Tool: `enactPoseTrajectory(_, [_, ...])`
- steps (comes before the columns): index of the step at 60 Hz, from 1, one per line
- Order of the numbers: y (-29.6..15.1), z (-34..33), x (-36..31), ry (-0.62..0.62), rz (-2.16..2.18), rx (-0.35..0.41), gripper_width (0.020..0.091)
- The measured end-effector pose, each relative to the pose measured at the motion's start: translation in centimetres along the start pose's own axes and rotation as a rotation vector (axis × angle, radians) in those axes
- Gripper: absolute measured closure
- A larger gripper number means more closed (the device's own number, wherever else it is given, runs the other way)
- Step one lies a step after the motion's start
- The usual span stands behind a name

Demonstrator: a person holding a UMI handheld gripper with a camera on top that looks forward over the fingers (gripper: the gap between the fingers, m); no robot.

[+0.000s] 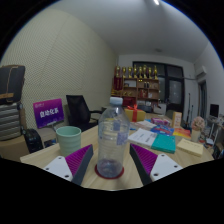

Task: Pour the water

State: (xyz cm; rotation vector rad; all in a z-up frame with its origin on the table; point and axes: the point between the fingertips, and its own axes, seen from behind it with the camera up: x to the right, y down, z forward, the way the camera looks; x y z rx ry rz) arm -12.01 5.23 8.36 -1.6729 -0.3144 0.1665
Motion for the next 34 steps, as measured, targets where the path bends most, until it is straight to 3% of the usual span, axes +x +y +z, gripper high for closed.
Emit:
enactPoseTrajectory(21, [-0.1, -20.2, -0.1, 0.042, 0.095, 0.089, 0.0264])
enactPoseTrajectory(34, [0.8, -29.5, 0.4, 0.091, 0.06, 0.063, 0.0266])
